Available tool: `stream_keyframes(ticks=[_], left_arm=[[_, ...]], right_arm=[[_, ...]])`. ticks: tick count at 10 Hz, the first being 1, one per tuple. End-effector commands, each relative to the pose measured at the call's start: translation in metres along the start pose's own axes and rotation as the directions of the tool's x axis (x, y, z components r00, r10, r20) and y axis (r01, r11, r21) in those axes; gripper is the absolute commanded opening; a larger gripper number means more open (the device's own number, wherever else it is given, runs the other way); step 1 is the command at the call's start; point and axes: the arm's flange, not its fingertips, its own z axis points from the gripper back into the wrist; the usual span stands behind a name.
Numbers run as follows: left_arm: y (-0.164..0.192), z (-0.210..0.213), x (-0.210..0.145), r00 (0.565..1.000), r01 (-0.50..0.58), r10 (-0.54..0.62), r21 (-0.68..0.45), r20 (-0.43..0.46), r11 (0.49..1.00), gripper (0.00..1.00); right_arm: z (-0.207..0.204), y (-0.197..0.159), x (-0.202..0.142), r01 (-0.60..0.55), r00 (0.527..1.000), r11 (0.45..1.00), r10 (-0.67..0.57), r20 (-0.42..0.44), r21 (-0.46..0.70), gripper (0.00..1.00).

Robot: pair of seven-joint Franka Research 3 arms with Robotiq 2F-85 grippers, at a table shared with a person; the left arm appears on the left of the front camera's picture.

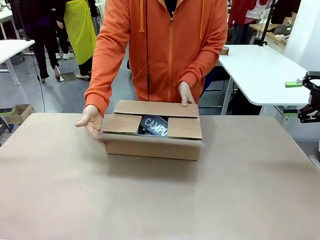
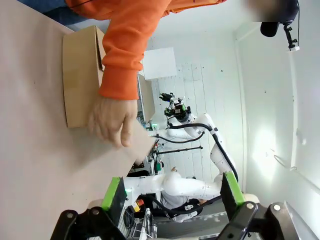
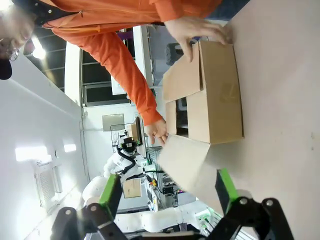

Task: Pack the gift set into the box.
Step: Press and hold the closed box until the human finishes sealing it.

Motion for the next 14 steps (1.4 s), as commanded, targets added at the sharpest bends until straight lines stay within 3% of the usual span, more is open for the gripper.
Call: stream_keyframes(ticks=[1,14], left_arm=[[0.0002,-0.0001,-0.0038,1.000,0.021,-0.021,-0.005,-0.004,1.000,1.00],[0.0002,-0.0001,-0.0038,1.000,0.021,-0.021,-0.005,-0.004,1.000,1.00]], right_arm=[[0.0005,0.0013,-0.0017,0.008,1.000,1.000,-0.008,-0.001,-0.014,1.00],[0.0005,0.0013,-0.0017,0.008,1.000,1.000,-0.008,-0.001,-0.014,1.00]])
